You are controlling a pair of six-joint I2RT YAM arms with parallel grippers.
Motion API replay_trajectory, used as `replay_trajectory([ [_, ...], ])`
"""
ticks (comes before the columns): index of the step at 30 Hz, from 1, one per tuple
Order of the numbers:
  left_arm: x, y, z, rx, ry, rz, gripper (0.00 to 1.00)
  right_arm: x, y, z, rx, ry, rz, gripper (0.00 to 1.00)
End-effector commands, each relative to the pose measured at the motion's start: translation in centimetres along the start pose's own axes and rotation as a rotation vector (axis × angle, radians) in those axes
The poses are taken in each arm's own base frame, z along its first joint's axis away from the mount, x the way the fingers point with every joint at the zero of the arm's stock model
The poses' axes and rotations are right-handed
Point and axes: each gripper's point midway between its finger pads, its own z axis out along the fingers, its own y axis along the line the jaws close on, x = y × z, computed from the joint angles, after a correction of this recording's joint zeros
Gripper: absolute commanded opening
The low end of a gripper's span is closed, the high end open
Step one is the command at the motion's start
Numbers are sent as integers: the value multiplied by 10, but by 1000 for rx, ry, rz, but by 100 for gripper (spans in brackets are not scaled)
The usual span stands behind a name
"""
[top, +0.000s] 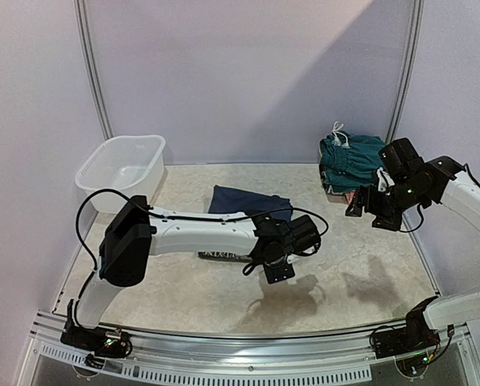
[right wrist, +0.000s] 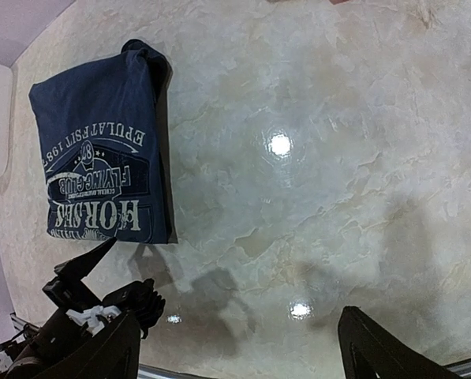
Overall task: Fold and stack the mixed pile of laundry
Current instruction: Pick up the square-folded tank top from the center of the board.
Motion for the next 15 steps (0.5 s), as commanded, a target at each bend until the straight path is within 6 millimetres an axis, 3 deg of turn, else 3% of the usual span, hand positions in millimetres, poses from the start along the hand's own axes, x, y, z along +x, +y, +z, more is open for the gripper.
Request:
replay_trajectory([
  [1, -20, 5, 14, -44, -46, 53, 69, 5, -15, 3, 58, 15, 40, 88],
  [8, -23, 3, 41, -84, -41, 94, 66, 8, -13, 12, 60, 60, 46, 88],
  [13, -15, 5, 59, -110, -5, 124, 36, 2, -12, 16, 62, 72, 49, 88],
  [15, -11, 7, 63, -128, 4, 128, 31, 0, -11, 19, 63, 78, 46, 88],
])
